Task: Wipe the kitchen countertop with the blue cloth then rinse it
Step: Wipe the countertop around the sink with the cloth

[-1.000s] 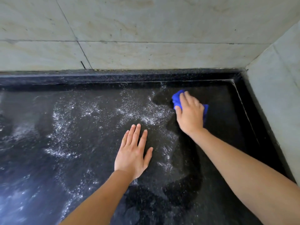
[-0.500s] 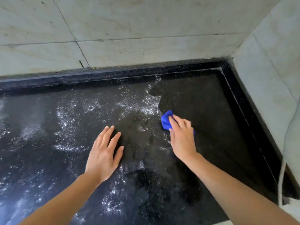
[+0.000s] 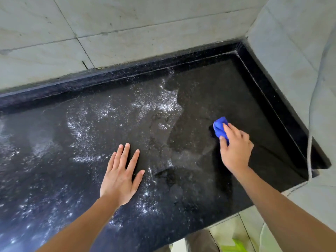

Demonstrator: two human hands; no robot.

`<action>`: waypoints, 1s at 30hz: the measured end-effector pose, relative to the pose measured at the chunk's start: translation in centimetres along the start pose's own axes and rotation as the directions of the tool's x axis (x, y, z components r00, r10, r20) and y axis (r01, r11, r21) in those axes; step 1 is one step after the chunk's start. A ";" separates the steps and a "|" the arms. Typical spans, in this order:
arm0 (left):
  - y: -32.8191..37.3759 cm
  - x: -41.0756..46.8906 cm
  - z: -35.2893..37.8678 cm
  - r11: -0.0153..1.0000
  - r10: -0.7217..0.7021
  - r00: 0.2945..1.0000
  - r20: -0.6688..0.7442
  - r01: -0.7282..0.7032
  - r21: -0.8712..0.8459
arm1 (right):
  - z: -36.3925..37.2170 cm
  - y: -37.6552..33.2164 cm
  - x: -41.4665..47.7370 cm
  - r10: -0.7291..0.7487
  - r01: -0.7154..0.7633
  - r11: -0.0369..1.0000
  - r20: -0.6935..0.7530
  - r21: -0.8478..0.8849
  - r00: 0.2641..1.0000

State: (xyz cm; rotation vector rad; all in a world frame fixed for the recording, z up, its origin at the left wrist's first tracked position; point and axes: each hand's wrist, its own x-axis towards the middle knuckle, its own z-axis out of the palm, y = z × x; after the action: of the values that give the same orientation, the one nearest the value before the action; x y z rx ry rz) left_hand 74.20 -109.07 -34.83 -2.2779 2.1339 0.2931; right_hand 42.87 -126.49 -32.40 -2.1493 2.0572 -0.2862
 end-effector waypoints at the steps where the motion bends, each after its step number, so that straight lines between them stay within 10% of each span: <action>1: 0.0 0.0 0.0 1.000 -0.003 1.000 0.006 0.003 0.001 | 0.8 -1.6 -2.9 -0.076 0.076 0.997 -0.014 -0.010 0.997; 6: 0.2 0.1 -0.5 1.000 -0.013 0.999 0.040 0.014 -0.012 | 0.9 -7.0 -13.6 -0.473 0.399 0.861 0.208 0.314 0.856; 9: 0.3 0.0 -0.6 1.000 -0.011 0.999 0.045 0.012 -0.007 | -1.9 -6.9 -11.2 -0.558 0.204 0.749 0.435 0.630 0.707; 13: 0.2 0.0 -0.4 1.000 -0.004 1.000 0.023 0.003 0.026 | -1.7 -3.1 -1.2 -0.212 0.089 0.870 0.205 0.485 0.956; 16: 0.2 0.0 -0.2 0.999 -0.005 1.000 0.015 0.004 0.031 | 0.8 -4.0 -0.4 -0.010 0.006 0.984 0.022 0.180 1.000; 23: 0.3 -0.1 -0.3 1.000 -0.016 1.000 0.010 0.016 0.008 | 1.2 -6.5 -12.9 -0.621 0.516 0.751 0.173 0.413 0.764; 27: 0.2 -0.1 -0.3 1.000 -0.029 1.000 0.006 0.029 -0.009 | -2.1 0.8 -10.5 -0.195 0.136 0.872 0.080 0.471 0.977; 30: 0.1 -0.2 -0.2 0.999 -0.029 1.000 -0.005 0.029 -0.017 | -3.4 7.0 -8.4 0.233 -0.228 0.931 0.015 0.285 0.972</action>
State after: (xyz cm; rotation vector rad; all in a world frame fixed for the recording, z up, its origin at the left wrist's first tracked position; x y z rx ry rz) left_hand 74.08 -108.93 -34.59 -2.3191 2.1073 0.3061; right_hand 34.92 -118.36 -31.09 -1.7268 2.1029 -0.5371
